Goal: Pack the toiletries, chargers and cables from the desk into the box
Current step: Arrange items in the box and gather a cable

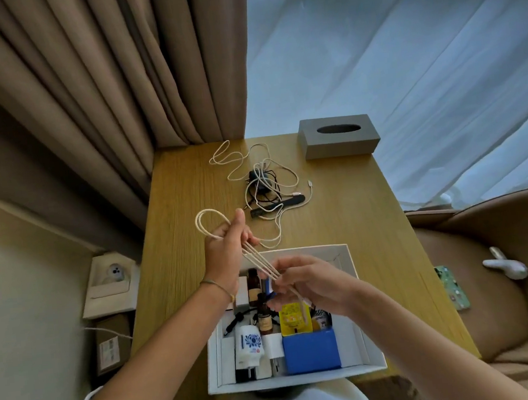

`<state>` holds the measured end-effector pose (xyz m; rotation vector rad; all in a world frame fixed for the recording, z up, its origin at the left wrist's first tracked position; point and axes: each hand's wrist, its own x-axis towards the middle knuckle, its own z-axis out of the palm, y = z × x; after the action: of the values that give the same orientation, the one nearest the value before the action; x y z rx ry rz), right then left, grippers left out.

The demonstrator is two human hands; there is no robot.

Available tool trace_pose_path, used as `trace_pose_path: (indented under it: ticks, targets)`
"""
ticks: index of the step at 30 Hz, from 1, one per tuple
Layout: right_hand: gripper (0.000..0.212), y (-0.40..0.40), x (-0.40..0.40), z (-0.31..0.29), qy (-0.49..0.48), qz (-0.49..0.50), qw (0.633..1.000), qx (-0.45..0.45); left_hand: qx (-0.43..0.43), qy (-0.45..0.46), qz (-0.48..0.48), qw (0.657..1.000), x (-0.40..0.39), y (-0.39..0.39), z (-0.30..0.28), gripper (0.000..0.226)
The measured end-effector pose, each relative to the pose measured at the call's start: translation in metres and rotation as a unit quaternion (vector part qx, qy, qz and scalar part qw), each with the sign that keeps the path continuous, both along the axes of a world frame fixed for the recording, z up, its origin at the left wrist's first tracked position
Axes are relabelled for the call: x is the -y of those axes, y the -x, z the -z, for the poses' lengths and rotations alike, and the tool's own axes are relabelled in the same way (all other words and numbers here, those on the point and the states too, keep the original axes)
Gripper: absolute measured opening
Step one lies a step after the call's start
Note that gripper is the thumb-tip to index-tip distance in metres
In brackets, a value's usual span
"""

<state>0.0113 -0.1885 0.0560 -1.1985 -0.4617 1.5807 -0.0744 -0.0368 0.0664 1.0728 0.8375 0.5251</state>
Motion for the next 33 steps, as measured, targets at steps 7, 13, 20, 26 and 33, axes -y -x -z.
trace_pose_path:
  ticks: [7,13,20,26,33]
  targets:
    - [0.021,-0.029,0.014,0.018,0.101,-0.041,0.954,0.281,-0.007,-0.027,0.093,0.995,-0.032,0.042,0.015,0.012]
    - [0.022,-0.04,0.019,0.051,0.139,-0.095,0.786,0.595,-0.18,-0.463,0.234,0.836,-0.038,0.062,0.039,0.018]
    - [0.02,-0.03,0.013,0.079,0.091,-0.124,0.653,0.742,-0.245,-0.711,0.319,0.577,-0.03,0.062,0.058,0.031]
    - [0.025,-0.024,0.014,0.088,0.059,-0.124,0.646,0.751,-0.304,-0.715,0.378,0.503,-0.014,0.058,0.063,0.025]
    - [0.024,-0.028,0.011,0.051,-0.03,-0.014,0.704,0.71,-0.245,-0.706,0.336,0.573,-0.012,0.05,0.034,0.026]
